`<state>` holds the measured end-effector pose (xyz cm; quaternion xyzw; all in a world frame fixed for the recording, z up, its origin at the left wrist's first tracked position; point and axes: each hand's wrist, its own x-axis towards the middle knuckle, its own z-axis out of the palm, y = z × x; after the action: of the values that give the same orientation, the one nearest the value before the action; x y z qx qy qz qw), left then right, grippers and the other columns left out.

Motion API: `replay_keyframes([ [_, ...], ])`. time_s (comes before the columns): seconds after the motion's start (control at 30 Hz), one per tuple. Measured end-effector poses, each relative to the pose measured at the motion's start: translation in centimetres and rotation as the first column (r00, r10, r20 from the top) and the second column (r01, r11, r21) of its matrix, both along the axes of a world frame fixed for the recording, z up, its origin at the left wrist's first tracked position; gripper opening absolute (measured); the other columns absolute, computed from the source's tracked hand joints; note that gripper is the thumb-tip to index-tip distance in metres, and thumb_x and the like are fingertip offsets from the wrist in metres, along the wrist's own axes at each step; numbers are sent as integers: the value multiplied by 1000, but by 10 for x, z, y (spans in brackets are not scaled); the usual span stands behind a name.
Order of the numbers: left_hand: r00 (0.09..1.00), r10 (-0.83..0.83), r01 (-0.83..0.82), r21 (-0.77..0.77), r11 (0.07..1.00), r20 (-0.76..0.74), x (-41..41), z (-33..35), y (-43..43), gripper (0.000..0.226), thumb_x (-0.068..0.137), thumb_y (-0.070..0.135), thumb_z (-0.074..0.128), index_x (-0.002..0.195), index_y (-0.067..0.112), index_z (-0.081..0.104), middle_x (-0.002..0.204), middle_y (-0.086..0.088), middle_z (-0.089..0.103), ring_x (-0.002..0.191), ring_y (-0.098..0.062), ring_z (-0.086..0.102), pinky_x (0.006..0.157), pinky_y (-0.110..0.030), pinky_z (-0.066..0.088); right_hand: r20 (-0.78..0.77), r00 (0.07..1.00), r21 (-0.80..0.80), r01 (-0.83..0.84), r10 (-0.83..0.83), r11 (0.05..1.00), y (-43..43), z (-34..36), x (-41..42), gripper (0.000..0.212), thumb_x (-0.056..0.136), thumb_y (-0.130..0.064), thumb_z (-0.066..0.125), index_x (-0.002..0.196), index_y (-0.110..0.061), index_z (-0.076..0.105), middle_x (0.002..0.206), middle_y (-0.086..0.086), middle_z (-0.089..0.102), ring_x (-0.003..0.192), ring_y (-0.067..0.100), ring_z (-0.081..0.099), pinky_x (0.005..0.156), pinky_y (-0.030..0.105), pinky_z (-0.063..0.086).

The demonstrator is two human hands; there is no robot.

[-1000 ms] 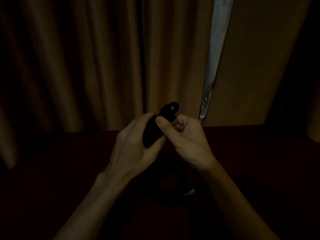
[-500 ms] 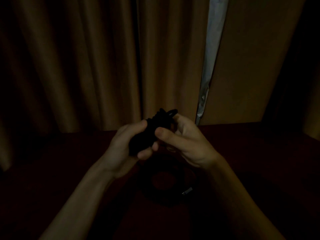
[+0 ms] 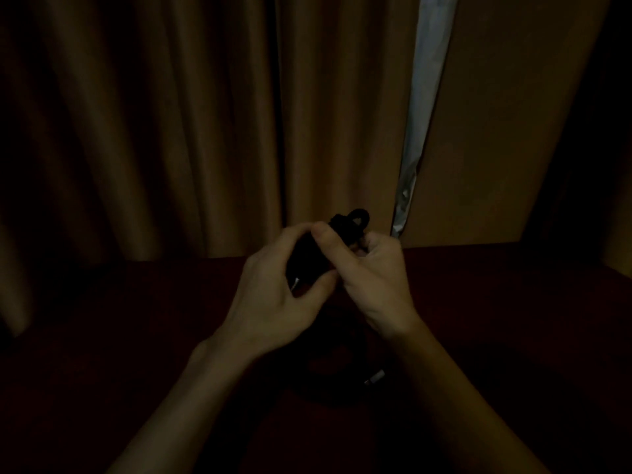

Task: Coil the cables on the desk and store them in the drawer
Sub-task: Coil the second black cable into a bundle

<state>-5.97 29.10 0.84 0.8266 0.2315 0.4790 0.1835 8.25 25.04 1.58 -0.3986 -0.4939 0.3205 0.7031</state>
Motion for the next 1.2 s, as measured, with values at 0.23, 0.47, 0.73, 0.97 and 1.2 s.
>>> replay_keyframes([
  [0.23,991,56,-42,-110,993,125,-3,0,4,21,100,26,59,119,34,58,96,17,70,85,3,65,69,-14,51,196,972,-35,-126,130,991,-3,2,6,28,95,-27,66,89,0,64,70,-3,63,64,5,59,59,16,46],
  [0.47,893,-212,415,-545,729,396,-10,15,4,30,92,28,51,102,7,70,81,-8,68,65,-17,60,52,-25,45,27,921,-4,-389,389,921,-7,6,16,11,98,-8,63,102,-1,56,72,5,63,64,20,67,65,31,55],
  [0.73,865,-357,499,-675,544,353,-17,20,-1,44,99,51,55,100,14,77,90,-13,73,65,-18,64,52,-21,48,222,886,-59,-404,407,913,-12,4,23,21,96,-17,61,109,-1,64,78,-8,70,68,6,64,64,20,50],
  [0.97,993,-31,51,-175,983,116,-11,9,4,50,86,35,79,130,21,59,118,13,68,105,-1,68,80,-15,53,151,986,-2,-76,76,997,-4,6,13,44,83,-35,73,98,6,67,90,14,74,85,16,70,80,39,52],
  [1.2,988,93,-111,151,982,122,-4,-5,8,45,87,40,67,125,15,63,101,9,70,84,0,67,67,-11,50,159,987,24,4,-8,1000,-5,5,-3,39,80,-42,73,70,-7,59,63,-4,63,64,9,60,56,24,45],
])
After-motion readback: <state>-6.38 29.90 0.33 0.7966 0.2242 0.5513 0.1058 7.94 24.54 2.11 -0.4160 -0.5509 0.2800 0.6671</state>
